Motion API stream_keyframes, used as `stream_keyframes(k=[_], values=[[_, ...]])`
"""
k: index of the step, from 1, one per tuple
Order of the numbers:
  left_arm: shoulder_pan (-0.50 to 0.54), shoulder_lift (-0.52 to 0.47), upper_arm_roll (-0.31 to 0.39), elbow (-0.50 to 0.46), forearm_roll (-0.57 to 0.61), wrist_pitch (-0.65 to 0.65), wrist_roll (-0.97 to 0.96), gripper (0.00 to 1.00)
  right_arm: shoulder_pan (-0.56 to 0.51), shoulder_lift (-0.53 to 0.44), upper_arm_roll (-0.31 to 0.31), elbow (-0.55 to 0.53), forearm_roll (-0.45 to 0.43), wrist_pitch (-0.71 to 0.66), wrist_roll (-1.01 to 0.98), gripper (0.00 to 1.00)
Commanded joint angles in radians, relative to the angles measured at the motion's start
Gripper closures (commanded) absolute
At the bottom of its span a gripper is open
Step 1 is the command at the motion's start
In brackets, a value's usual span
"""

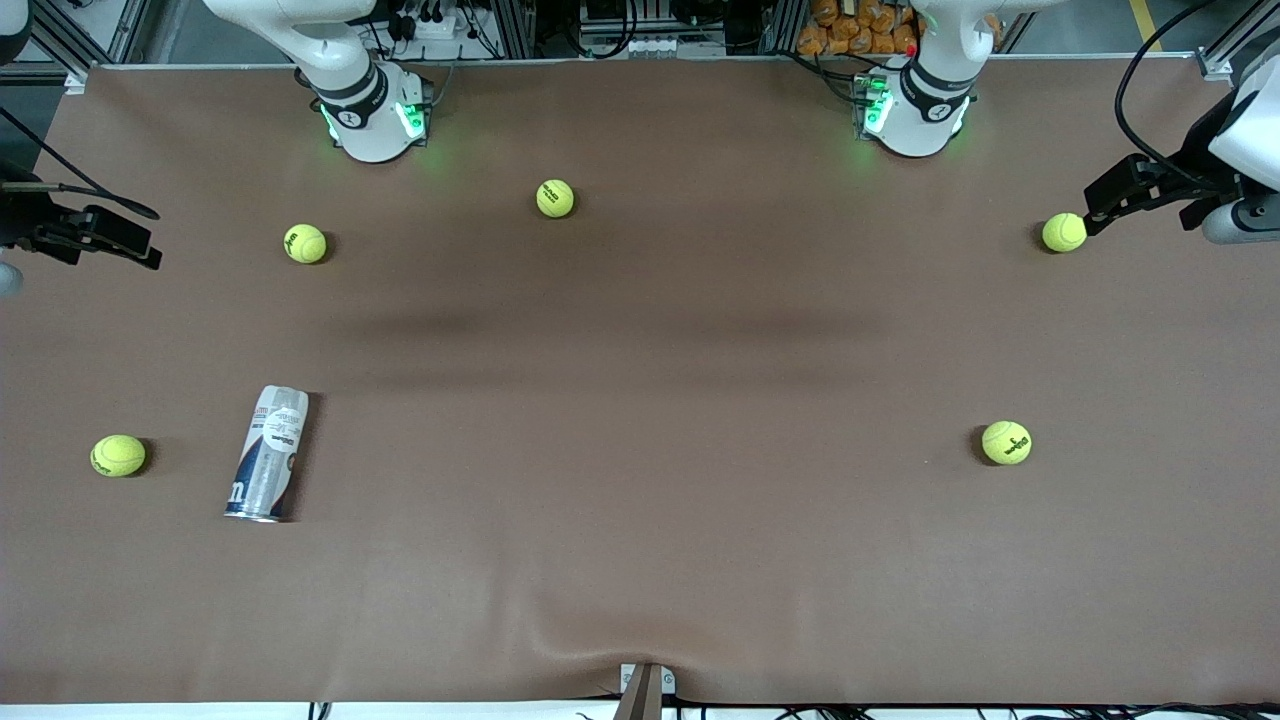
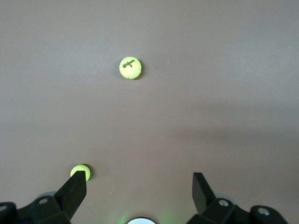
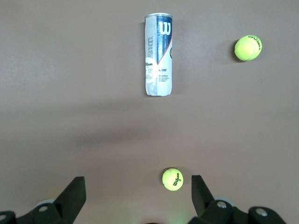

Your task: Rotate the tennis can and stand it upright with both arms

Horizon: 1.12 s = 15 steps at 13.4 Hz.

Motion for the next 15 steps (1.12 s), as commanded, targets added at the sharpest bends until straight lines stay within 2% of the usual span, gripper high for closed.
stream_keyframes(k=[1, 6, 9, 15], values=[[0.010, 0.010, -0.007, 0.027, 0.011, -0.020, 0.022, 0.00, -0.011, -0.025, 0.010, -0.026, -0.013, -0.001, -0.029, 0.00], [0.012, 0.048, -0.007, 0.049, 0.005, -0.020, 0.023, 0.00, -0.008, -0.002, 0.010, -0.024, -0.015, 0.003, -0.032, 0.00], [0.029, 0.049, -0.007, 0.047, 0.003, -0.019, 0.022, 0.00, -0.004, 0.119, 0.010, -0.023, -0.015, 0.041, -0.032, 0.00], [0.036, 0.052, -0.007, 0.047, -0.003, -0.006, 0.022, 0.00, -0.036, 0.406, 0.012, -0.024, -0.010, 0.288, -0.091, 0.00]])
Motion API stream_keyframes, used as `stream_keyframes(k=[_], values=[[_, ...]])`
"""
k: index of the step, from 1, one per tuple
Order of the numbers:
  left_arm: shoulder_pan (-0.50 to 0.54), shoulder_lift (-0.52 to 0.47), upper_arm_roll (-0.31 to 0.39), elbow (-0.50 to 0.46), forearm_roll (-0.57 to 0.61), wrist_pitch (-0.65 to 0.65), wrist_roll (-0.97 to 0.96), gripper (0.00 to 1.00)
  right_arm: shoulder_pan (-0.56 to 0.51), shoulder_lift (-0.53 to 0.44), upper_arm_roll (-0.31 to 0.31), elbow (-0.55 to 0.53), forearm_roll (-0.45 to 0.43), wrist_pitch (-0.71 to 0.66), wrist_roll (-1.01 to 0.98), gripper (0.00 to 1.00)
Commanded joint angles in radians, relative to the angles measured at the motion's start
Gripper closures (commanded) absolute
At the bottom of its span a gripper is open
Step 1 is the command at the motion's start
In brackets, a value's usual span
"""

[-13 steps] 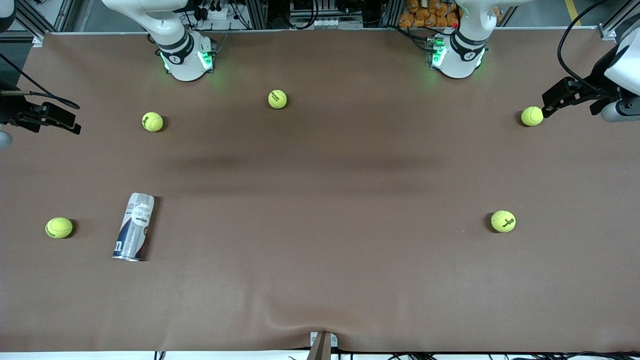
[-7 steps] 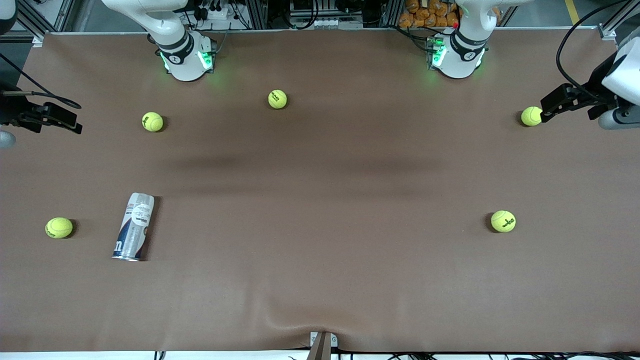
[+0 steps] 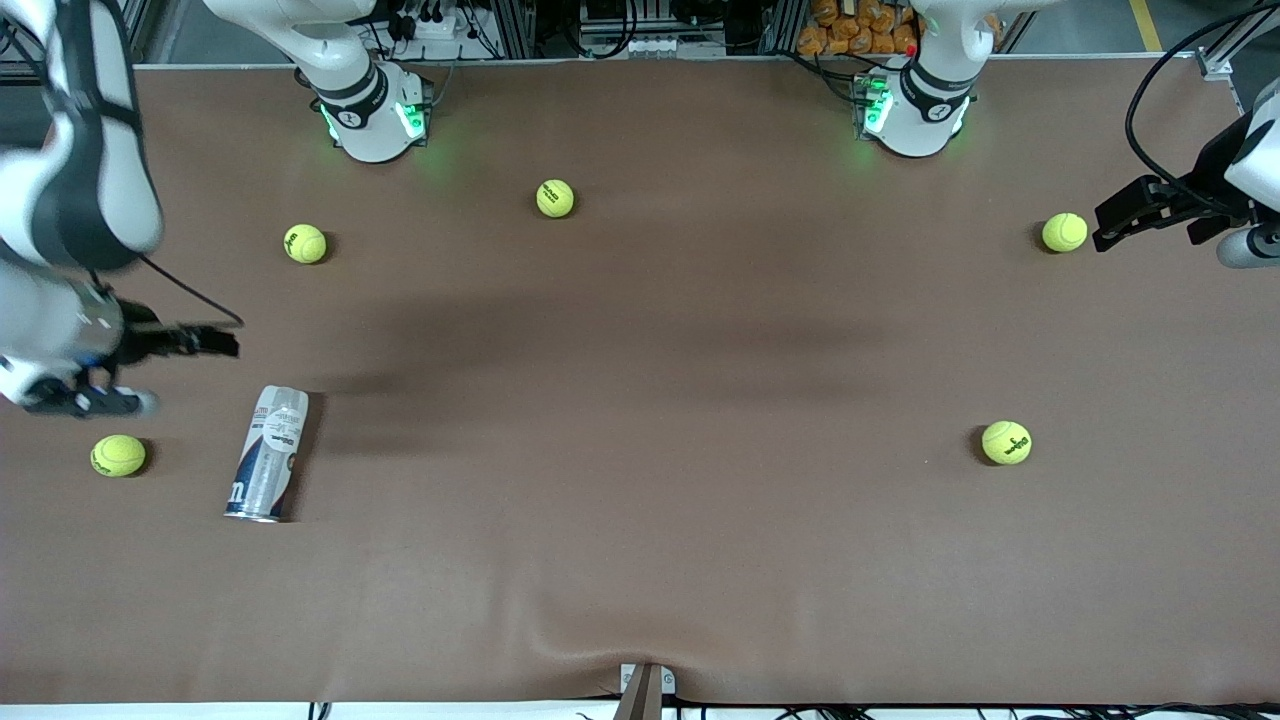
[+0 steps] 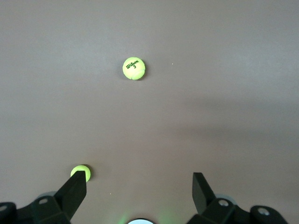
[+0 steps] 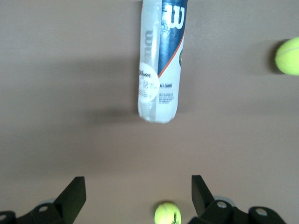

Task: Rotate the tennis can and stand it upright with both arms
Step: 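Reach the right gripper to the lying Wilson can and grasp it, then carry the can with the right gripper to the table middle, lying down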

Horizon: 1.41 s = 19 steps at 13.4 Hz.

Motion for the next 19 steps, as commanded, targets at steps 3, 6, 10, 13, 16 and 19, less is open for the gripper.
stream_keyframes(k=[3, 6, 10, 13, 16, 19], values=[[0.012, 0.019, -0.008, 0.019, -0.003, -0.002, 0.022, 0.00, -0.022, 0.162, 0.010, 0.022, -0.008, 0.149, -0.027, 0.00], [0.012, 0.023, -0.008, 0.016, -0.003, 0.008, 0.022, 0.00, -0.023, 0.261, 0.010, 0.022, 0.000, 0.231, -0.026, 0.00], [0.012, 0.025, -0.008, 0.014, -0.003, 0.008, 0.022, 0.00, -0.028, 0.347, 0.010, 0.020, 0.002, 0.324, -0.027, 0.00], [0.023, 0.025, -0.008, 0.014, -0.003, 0.008, 0.022, 0.00, -0.034, 0.376, 0.011, 0.022, 0.000, 0.355, -0.028, 0.00], [0.023, 0.025, -0.008, 0.014, -0.003, 0.008, 0.022, 0.00, -0.039, 0.382, 0.010, 0.024, 0.000, 0.412, -0.088, 0.05], [0.023, 0.025, -0.008, 0.014, -0.003, 0.008, 0.022, 0.00, -0.039, 0.381, 0.011, 0.030, 0.000, 0.413, -0.172, 0.32]])
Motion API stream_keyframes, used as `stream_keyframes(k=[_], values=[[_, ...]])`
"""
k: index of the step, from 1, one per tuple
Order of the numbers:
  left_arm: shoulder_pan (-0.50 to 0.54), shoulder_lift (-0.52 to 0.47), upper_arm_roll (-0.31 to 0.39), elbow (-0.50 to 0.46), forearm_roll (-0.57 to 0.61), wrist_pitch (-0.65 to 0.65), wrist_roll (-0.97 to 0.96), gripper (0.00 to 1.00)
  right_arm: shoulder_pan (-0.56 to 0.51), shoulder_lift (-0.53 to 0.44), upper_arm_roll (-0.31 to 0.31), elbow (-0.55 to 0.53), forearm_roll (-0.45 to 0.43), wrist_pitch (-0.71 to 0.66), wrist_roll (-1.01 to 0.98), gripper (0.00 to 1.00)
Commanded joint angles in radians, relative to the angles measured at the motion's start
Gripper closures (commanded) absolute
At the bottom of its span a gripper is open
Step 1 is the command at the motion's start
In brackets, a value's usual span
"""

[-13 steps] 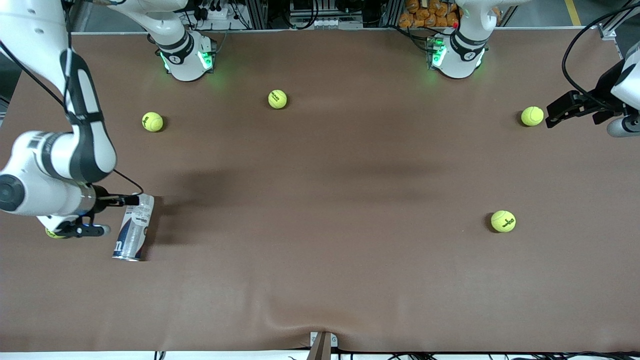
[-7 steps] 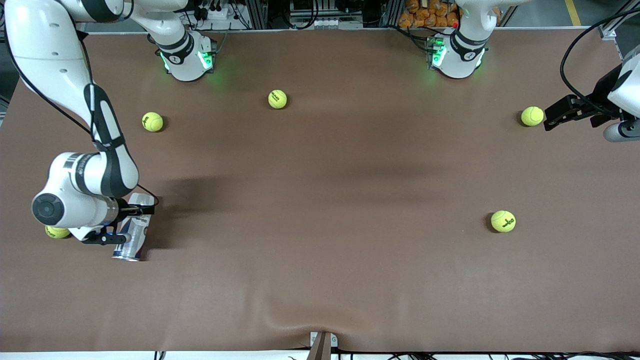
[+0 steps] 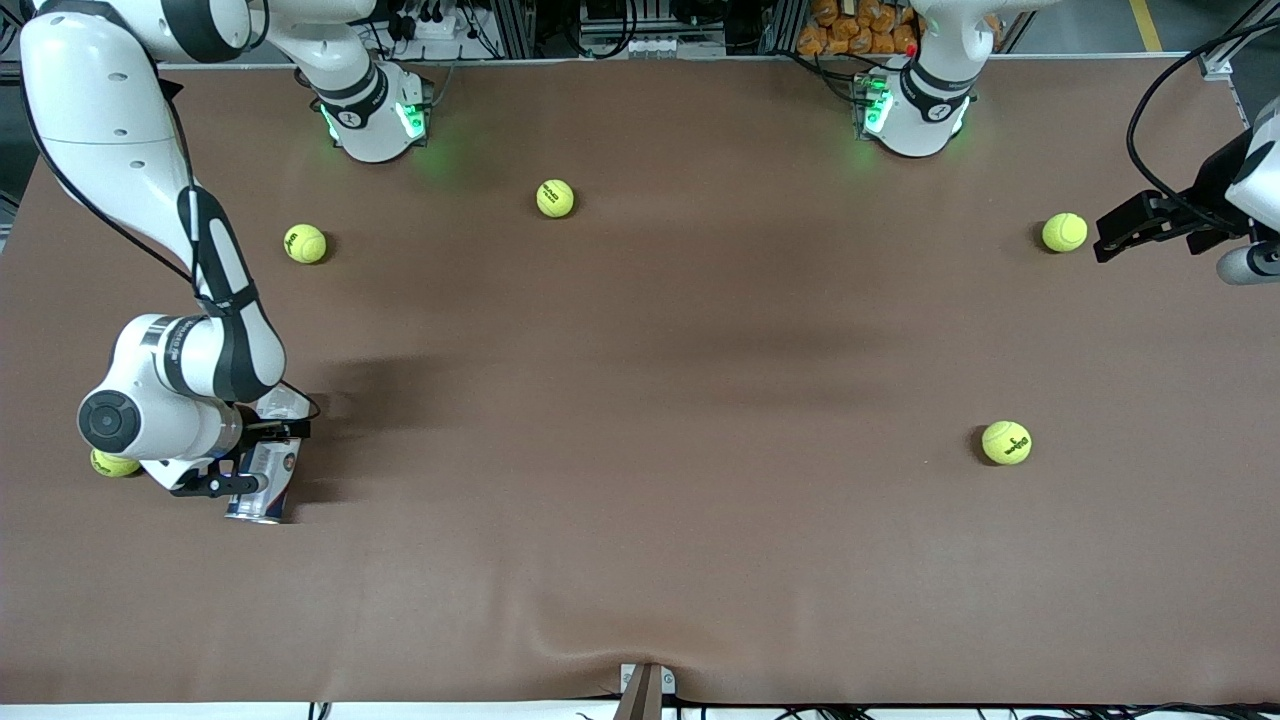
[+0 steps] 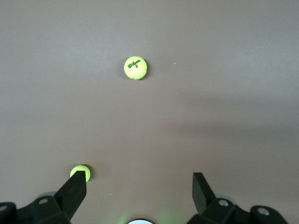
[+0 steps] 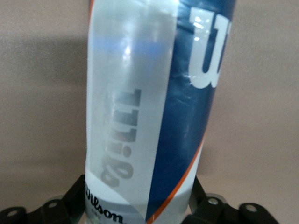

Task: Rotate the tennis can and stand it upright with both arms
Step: 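Carry the can with the right gripper to the table middle, lying down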

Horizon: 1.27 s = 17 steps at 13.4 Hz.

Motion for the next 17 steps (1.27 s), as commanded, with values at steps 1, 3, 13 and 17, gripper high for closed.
stream_keyframes(k=[1, 3, 13, 17], values=[[0.012, 0.003, -0.008, 0.014, -0.003, 0.001, 0.022, 0.00, -0.004, 0.002, 0.012, 0.024, -0.001, 0.001, -0.081, 0.33], [0.012, 0.003, -0.008, 0.012, -0.003, 0.001, 0.022, 0.00, 0.014, -0.019, 0.027, 0.056, -0.001, -0.010, -0.184, 0.32], [0.012, 0.012, -0.008, 0.015, -0.003, 0.002, 0.022, 0.00, 0.244, -0.079, 0.297, 0.109, -0.131, 0.024, -0.663, 0.25], [0.013, 0.017, -0.008, 0.015, -0.001, 0.004, 0.022, 0.00, 0.448, -0.035, 0.295, 0.110, -0.203, 0.140, -0.710, 0.10]])
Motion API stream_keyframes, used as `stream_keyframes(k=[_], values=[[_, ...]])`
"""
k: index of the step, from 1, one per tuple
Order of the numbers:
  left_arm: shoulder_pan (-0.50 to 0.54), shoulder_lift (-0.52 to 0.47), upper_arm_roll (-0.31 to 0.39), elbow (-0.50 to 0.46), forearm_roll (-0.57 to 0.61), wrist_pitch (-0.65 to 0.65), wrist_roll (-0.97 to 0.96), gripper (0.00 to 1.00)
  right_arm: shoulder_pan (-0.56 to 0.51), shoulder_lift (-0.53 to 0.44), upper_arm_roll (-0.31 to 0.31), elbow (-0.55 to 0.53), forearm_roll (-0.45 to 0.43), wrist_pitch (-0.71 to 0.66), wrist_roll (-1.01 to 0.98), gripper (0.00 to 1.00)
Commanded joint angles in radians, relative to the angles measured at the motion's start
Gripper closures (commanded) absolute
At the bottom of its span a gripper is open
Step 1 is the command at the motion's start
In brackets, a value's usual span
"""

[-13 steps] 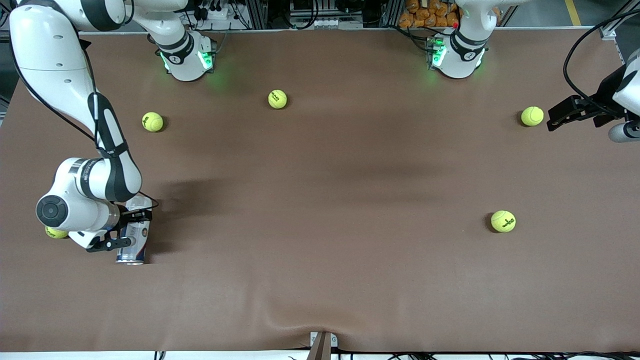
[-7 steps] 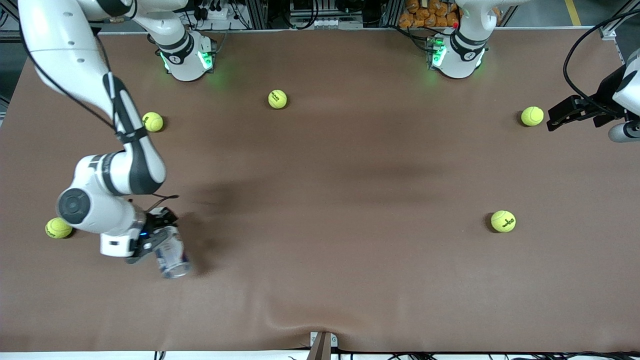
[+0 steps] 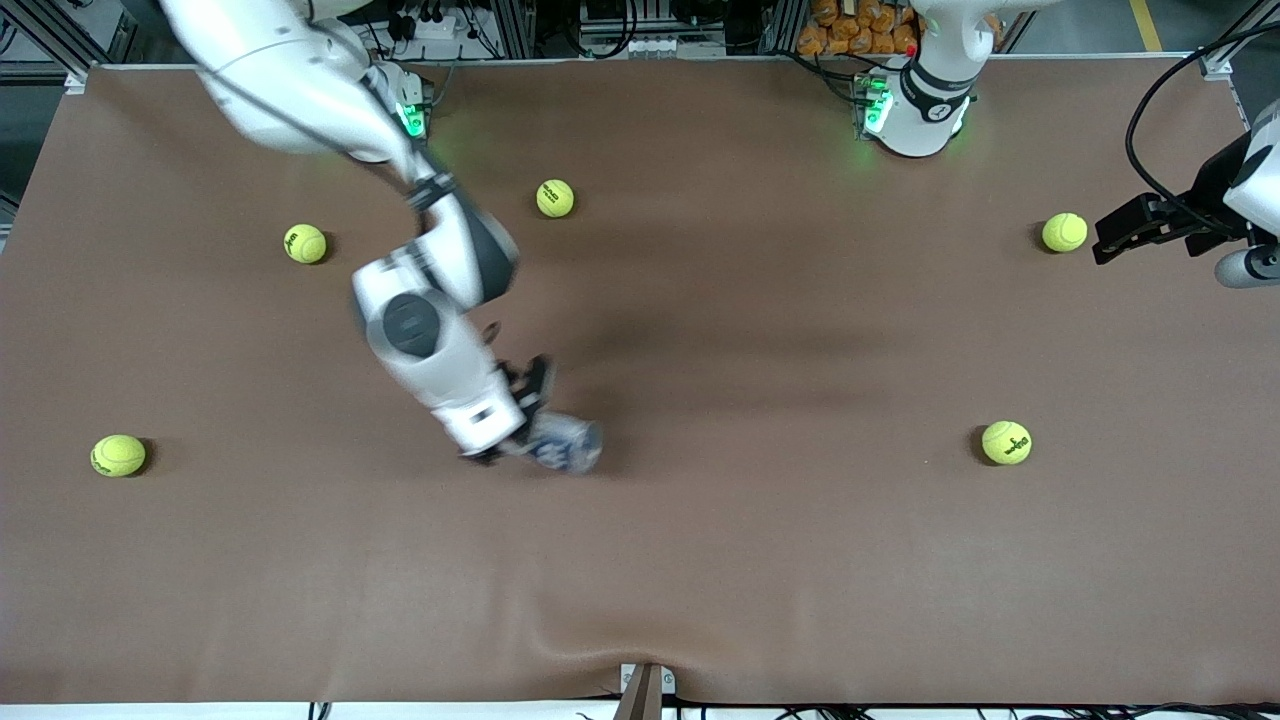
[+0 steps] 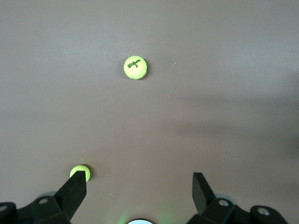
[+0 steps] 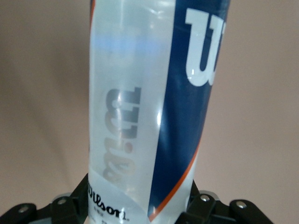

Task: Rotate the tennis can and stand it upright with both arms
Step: 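Carry the can with the right gripper to the table middle, lying down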

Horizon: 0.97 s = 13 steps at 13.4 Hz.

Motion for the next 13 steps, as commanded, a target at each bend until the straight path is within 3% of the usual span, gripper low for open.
stream_keyframes(k=[1, 5, 6, 7, 13], values=[[0.013, 0.012, -0.008, 0.015, -0.001, 0.003, 0.022, 0.00, 0.100, 0.042, -0.010, 0.003, -0.051, 0.040, -0.037, 0.10], [0.013, 0.013, -0.008, 0.012, -0.003, 0.003, 0.022, 0.00, 0.169, 0.122, -0.021, 0.039, -0.065, 0.043, -0.027, 0.10], [0.019, 0.015, -0.008, 0.012, -0.003, 0.003, 0.022, 0.00, 0.174, 0.135, -0.021, 0.042, -0.066, 0.054, -0.027, 0.05], [0.021, 0.018, -0.008, 0.009, -0.003, 0.003, 0.022, 0.00, 0.186, 0.137, -0.021, 0.045, -0.068, 0.069, -0.025, 0.00], [0.019, 0.019, -0.010, 0.009, -0.004, 0.003, 0.023, 0.00, 0.169, 0.105, -0.016, 0.055, -0.054, 0.046, -0.028, 0.00]])
